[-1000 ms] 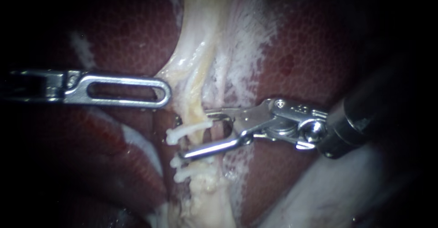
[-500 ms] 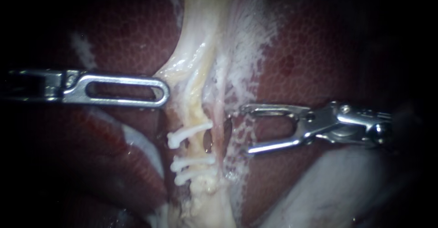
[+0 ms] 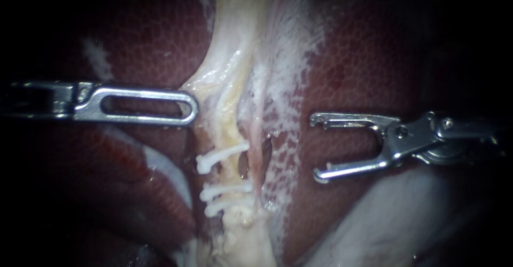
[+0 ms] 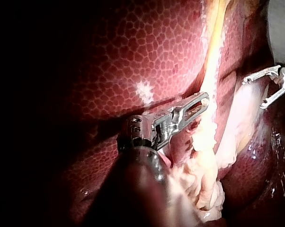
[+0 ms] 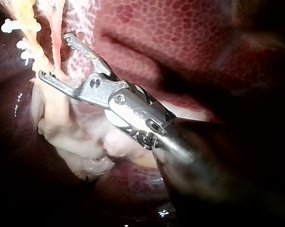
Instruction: Going back third clip left tube
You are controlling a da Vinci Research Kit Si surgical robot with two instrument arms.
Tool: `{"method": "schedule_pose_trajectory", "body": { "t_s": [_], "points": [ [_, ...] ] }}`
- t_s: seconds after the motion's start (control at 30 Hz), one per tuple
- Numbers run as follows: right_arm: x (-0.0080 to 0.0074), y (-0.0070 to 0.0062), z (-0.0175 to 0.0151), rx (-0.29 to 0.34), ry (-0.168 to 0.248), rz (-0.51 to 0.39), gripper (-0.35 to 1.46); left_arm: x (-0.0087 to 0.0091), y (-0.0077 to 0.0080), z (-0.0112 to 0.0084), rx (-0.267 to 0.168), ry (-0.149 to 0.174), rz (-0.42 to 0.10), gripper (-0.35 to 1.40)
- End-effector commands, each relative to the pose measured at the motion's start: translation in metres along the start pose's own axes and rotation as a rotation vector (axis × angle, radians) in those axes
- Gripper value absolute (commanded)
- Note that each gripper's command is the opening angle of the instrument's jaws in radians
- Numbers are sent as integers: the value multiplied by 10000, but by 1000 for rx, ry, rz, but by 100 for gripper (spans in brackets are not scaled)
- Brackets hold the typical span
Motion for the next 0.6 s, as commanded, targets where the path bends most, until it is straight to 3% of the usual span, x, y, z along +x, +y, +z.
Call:
{"method": "schedule_pose_trajectory", "body": {
  "t_s": [0.03,0.37,0.6],
  "points": [
    [1,0,0,1,-1,-5,60,0,1,0,-2,-1,0,-35],
    [6,-1,0,1,-4,-44,60,0,4,1,-2,-1,0,-35],
    [7,-1,0,1,-5,-49,60,13,21,20,-9,-9,12,-35]
  ]
}}
